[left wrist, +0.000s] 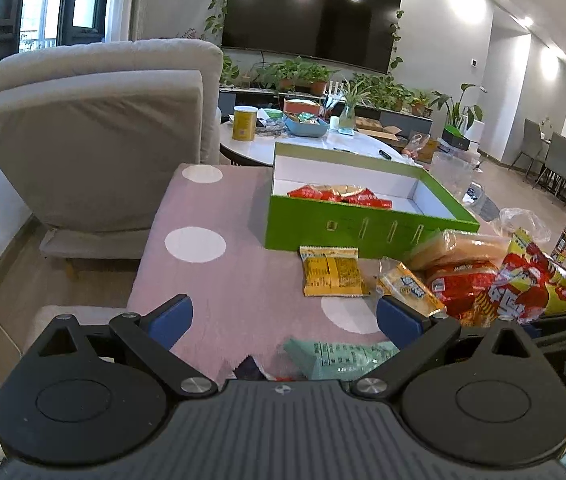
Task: Organize snacks
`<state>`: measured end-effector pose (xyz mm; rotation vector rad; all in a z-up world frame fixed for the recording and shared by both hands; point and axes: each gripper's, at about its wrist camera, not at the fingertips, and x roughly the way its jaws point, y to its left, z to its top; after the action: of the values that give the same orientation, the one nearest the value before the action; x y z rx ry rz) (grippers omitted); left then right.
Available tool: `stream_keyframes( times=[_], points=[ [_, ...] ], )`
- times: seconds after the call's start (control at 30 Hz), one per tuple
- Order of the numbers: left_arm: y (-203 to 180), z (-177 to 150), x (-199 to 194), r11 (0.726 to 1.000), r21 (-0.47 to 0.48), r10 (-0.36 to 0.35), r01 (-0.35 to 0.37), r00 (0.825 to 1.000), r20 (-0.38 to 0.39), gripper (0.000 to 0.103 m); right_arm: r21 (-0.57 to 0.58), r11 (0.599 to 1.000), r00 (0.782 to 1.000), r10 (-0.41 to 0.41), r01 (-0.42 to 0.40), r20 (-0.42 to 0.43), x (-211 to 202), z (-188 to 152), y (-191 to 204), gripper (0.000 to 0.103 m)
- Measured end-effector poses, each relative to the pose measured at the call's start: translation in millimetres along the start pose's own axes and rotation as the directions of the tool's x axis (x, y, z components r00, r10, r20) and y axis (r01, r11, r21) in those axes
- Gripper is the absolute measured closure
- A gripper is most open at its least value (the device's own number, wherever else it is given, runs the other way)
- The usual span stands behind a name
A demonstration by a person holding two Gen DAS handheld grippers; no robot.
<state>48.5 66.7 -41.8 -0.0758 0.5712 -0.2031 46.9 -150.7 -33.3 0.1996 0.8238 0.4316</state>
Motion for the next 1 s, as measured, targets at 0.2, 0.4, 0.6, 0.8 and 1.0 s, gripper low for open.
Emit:
stream_keyframes(
  times=[0.2, 0.4, 0.6, 0.8, 1.0],
  points=[
    [2, -11, 0, 0.999, 0.013, -0.029, 0.029, 0.999, -0.020, 0.004, 0.019, 0.999, 0.999, -0.038, 0.039, -0.036, 9, -9, -3, 0.055],
    [1, -19, 3, 0.998, 0.035, -0.042, 0.044, 0.998, -0.050, 0.005, 0.044, 0.997, 0.997, -0.059, 0.061, -0.057, 16, -12, -7, 0.055],
    [-2, -27, 10, 0.997, 0.059, -0.054, 0.059, 0.995, -0.083, 0.005, 0.070, 0.995, 0.994, -0.068, 0.074, -0.080, 24, -12, -14, 0.054],
    [-4, -28, 15, 0.996, 0.063, -0.054, 0.061, 0.993, -0.102, 0.005, 0.090, 0.994, 0.993, -0.060, 0.069, -0.099, 23, -11, -19, 0.053],
    [-5, -28, 15, 0.996, 0.063, -0.058, 0.065, 0.993, -0.104, 0.006, 0.092, 0.994, 0.994, -0.054, 0.063, -0.099, 21, -11, -21, 0.053]
  ],
)
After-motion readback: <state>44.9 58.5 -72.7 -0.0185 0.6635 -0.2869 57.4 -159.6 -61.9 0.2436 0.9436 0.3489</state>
